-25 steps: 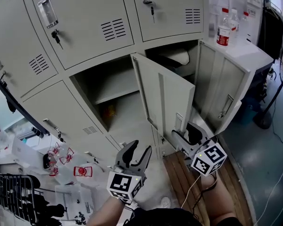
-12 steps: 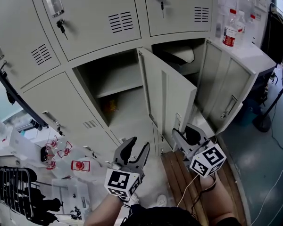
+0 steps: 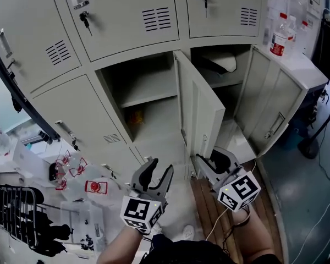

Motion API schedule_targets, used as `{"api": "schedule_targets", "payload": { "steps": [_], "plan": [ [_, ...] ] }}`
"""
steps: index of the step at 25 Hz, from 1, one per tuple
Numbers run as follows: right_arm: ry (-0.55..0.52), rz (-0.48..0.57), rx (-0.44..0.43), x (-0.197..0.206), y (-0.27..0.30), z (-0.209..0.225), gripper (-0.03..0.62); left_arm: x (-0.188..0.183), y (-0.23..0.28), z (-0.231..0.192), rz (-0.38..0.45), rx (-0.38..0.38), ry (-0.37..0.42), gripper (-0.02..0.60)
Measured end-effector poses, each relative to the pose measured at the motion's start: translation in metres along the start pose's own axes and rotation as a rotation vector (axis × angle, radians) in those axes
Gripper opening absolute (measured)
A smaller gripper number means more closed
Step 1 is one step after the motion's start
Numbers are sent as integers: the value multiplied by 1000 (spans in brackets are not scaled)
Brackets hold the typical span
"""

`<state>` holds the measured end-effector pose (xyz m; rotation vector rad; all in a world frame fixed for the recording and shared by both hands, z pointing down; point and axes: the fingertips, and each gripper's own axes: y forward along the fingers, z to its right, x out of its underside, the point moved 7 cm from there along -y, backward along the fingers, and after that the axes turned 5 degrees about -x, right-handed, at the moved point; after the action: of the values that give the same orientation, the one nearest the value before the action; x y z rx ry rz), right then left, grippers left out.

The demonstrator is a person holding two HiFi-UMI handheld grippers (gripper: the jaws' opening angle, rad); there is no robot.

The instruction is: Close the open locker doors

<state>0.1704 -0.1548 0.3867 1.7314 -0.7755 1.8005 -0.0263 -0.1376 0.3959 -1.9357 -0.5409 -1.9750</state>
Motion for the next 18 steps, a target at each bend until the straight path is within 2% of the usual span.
{"api": "schedule_targets", "payload": {
  "steps": [10,18],
  "plan": [
    [10,-8,-128,2,45,-43,145,0,-28,-34,3,-88,-13,187],
    [17,-13,-176,4,90,-68,133,1,-59,-72,-2,-171,-25,187]
  ]
}}
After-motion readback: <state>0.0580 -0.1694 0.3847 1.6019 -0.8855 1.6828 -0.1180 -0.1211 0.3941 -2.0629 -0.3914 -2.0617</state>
